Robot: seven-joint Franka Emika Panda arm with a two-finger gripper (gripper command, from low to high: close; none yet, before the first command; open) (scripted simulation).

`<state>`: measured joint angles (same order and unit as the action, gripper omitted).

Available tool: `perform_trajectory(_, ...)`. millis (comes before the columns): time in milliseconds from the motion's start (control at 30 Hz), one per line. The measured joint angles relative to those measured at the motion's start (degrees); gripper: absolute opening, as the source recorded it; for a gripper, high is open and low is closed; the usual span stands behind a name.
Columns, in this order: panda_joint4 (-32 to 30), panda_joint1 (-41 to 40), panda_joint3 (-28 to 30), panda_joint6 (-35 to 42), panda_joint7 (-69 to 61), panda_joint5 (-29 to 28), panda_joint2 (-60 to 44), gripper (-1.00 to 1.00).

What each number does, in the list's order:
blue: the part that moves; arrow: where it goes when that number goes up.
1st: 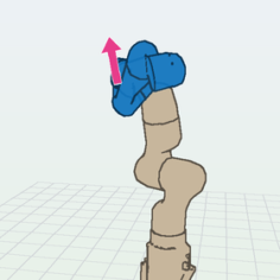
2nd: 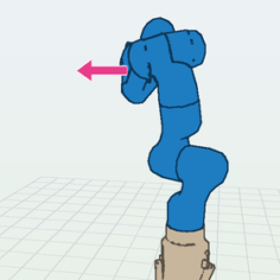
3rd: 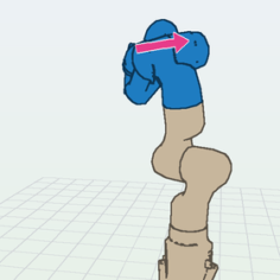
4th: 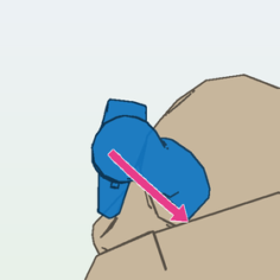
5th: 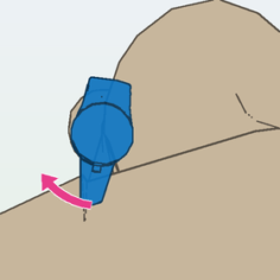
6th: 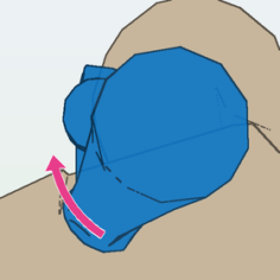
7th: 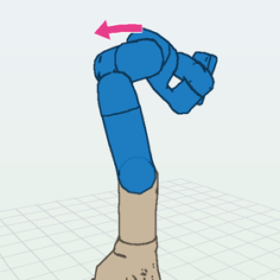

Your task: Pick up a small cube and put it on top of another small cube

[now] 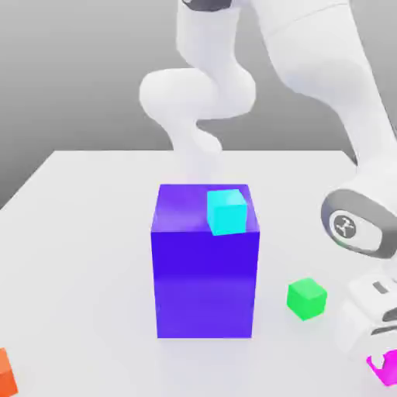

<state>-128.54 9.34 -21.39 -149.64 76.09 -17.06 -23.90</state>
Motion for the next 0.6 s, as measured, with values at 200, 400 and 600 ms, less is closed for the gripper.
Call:
perform_trajectory(200,-11.4,1.5,-0.2,-0.4,16.4,6.7,11.2,-1.0)
perform_trajectory(400,-23.7,2.7,-0.8,-2.1,32.7,15.4,23.1,-1.0)
perform_trajectory(600,-33.0,3.1,-1.1,-6.2,45.2,22.4,30.0,-1.0)
